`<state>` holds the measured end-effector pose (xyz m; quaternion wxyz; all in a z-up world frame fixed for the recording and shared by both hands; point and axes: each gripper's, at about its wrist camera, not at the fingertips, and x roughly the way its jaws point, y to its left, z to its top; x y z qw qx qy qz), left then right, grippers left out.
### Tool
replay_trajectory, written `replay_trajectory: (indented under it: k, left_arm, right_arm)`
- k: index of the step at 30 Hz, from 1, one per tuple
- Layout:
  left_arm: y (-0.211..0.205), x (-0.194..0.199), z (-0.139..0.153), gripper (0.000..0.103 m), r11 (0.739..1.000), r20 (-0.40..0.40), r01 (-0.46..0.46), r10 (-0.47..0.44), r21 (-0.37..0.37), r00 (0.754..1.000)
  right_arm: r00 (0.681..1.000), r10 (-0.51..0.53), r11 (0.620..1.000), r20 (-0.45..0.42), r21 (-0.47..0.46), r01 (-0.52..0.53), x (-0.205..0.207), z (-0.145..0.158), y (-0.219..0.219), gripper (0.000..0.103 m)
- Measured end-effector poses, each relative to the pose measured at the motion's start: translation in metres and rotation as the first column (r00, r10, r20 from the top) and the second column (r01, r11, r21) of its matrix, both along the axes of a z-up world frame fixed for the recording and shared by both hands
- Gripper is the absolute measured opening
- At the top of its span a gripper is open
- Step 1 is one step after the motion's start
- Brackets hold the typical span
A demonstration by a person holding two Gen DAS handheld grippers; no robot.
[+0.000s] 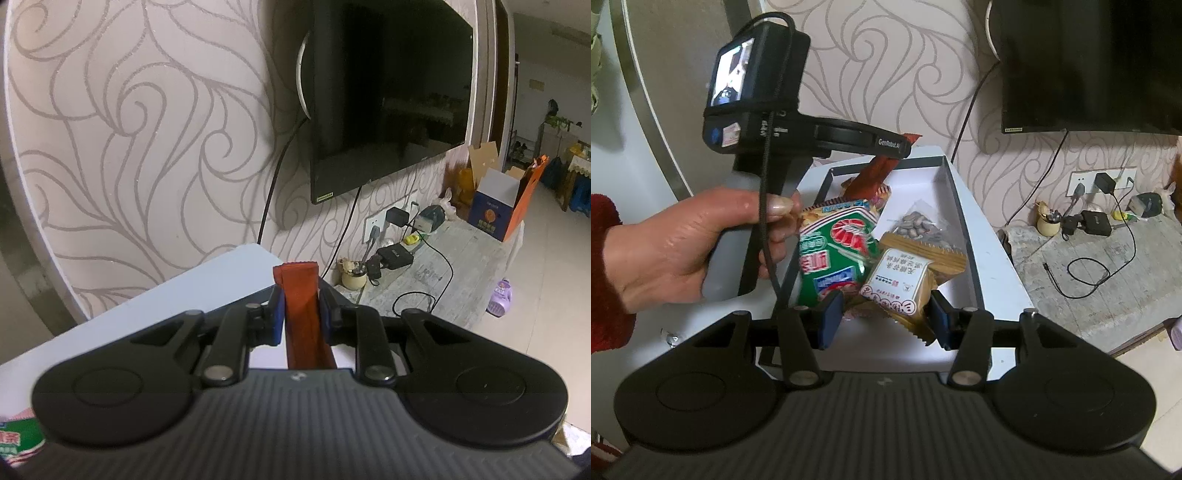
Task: Organize snacks
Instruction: 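Lower the orange stick snack into the box and open the left gripper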
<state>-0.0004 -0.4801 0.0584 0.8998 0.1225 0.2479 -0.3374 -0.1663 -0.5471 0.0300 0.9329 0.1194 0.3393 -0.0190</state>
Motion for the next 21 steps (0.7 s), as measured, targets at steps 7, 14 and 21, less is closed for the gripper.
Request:
replay_trajectory:
  k: [7, 14, 21]
  left_arm:
    - [-0.014, 0.004, -0.004, 0.024, 0.999, 0.028, -0.005, 0.004, 0.032, 1.000]
    - [-0.007, -0.001, 0.004, 0.024, 1.000, 0.039, -0.025, 0.025, 0.017, 0.999]
    - [0.001, -0.005, 0.014, 0.024, 0.999, 0.063, -0.035, 0.034, 0.012, 0.997]
  right_arm:
    - [1.000, -0.014, 1.000, -0.009, -0.010, 0.014, 0.002, -0.002, -0.002, 0.056]
    - [1.000, -0.006, 1.000, -0.017, -0.018, 0.006, 0.007, -0.006, -0.005, 0.056]
    - [0.999, 0.011, 1.000, -0.034, -0.022, -0.012, 0.015, -0.012, -0.006, 0.056]
